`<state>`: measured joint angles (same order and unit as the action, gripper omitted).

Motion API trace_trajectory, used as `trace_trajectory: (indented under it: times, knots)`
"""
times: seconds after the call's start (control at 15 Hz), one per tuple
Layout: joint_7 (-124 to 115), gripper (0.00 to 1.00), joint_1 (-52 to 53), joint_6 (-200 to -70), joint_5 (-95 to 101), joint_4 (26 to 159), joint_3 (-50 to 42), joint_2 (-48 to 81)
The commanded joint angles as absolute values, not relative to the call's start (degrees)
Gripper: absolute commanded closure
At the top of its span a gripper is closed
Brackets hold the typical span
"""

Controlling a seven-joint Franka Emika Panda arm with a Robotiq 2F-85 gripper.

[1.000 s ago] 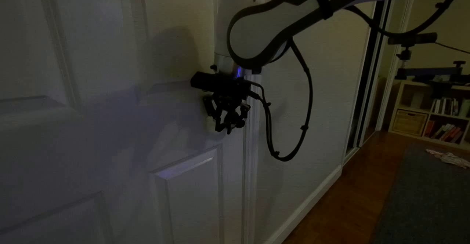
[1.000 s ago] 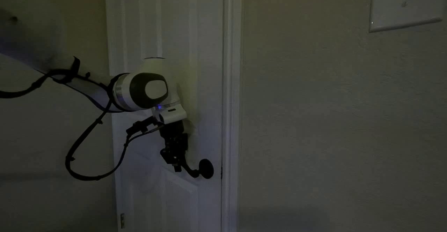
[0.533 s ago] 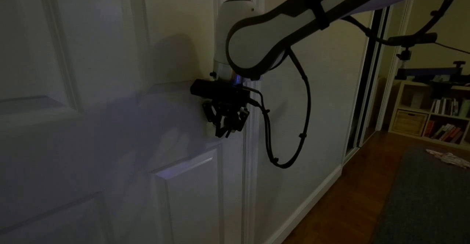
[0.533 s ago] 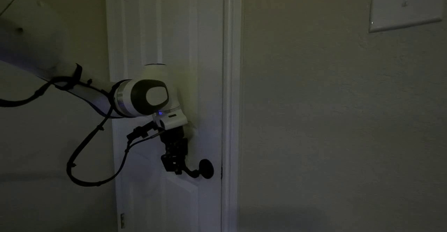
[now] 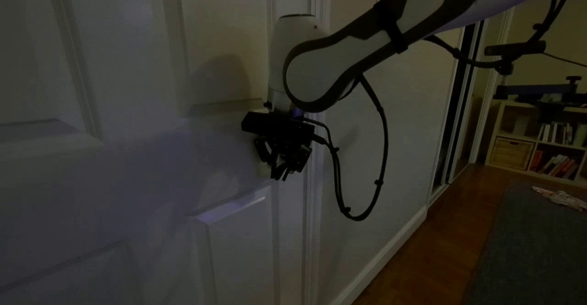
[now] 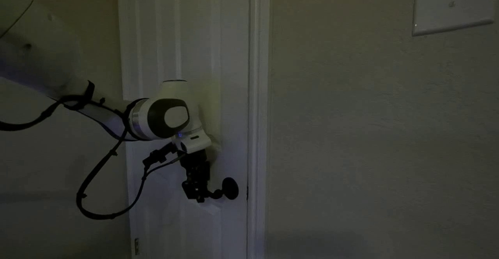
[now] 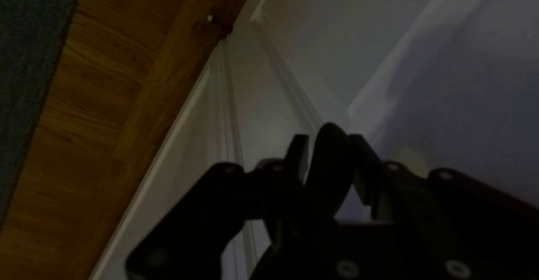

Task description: Open the door

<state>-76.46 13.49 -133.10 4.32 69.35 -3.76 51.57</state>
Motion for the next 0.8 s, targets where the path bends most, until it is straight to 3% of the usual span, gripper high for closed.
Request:
trace_trajectory:
  times: [0.0, 0.73]
  knots:
    - [-75.55, 0.87, 13.27, -131.87, 3.85, 75.04, -4.58, 53.31]
    - [-70.34, 0.9, 15.2, -134.0, 2.39, 89.62, -1.9, 44.65]
